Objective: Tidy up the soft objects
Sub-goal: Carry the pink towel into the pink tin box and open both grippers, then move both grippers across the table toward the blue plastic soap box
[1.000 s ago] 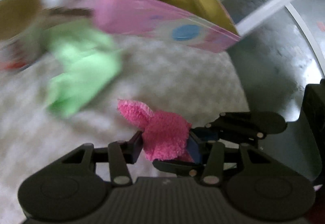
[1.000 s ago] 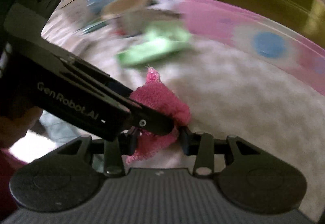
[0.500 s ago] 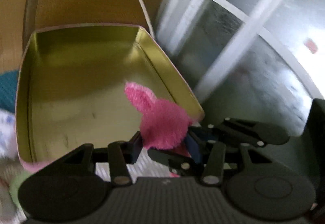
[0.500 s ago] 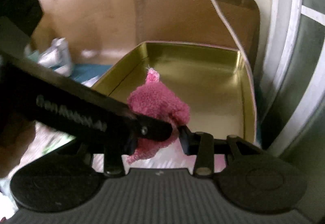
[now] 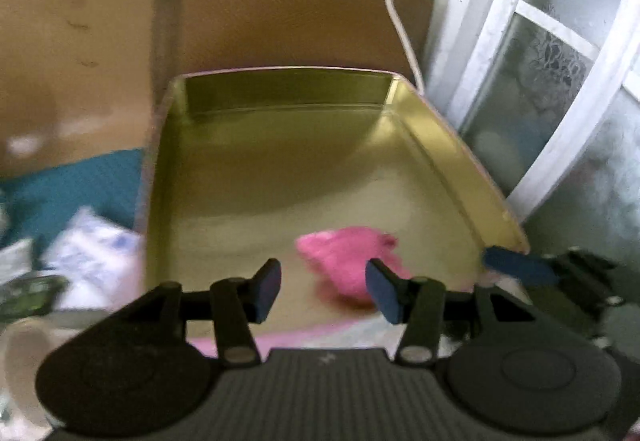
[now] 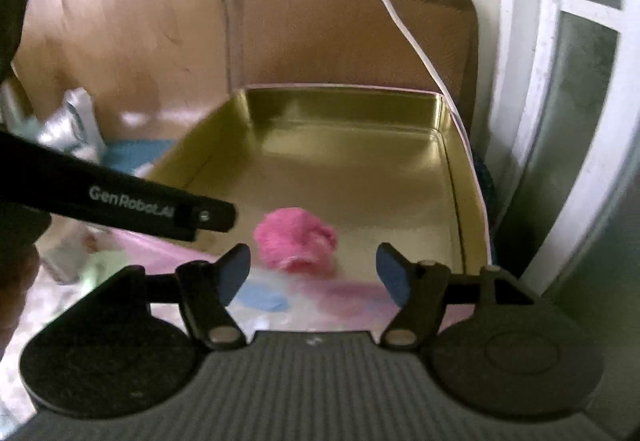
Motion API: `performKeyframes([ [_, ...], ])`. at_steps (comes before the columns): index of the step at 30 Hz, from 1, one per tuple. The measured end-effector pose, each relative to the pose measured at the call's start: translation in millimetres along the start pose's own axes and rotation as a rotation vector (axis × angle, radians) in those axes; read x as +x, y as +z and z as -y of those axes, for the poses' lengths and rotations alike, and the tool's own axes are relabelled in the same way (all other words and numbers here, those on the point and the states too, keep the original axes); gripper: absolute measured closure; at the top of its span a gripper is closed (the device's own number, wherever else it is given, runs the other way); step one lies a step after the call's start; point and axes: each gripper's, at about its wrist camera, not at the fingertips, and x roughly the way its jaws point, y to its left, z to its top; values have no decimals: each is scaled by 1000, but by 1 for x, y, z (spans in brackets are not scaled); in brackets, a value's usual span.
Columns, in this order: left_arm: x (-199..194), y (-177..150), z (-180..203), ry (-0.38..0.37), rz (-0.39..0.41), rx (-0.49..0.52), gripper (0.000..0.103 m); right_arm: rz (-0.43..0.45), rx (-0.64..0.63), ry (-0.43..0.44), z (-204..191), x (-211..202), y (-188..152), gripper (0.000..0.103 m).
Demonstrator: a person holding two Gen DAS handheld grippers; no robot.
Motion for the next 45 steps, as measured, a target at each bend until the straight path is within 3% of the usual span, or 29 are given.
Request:
performKeyframes([
  [4, -36, -28, -10, 97, 14, 40, 46, -15, -4, 87, -20, -26, -23, 32],
  [8, -60, -66, -23, 156, -7, 38, 44, -162, -72, 208, -48, -13, -40, 33],
  [14, -70, -119, -59, 221, -135, -81, 44, -304, -126, 253, -82, 16, -49, 35],
  [17, -75, -135, -71, 280, -179, -91, 44, -373, -147, 260, -97, 24, -57, 39],
  [22, -84, -154, -91, 318, -209, -123, 44, -377, -211, 273, -120, 18, -66, 40],
  [31, -94, -182, -117, 317, -234, -133, 44, -395, -275, 304, -159, 17, -72, 44],
  [35, -101, -185, -131, 280, -234, -90, 44, -413, -267, 294, -184, 21, -69, 52],
  [40, -120, -193, -165, 221, -240, -57, 44, -420, -286, 310, -231, 27, -70, 57],
  [45, -149, -204, -217, 201, -229, -121, 44, -362, -295, 325, -268, 33, -55, 57],
])
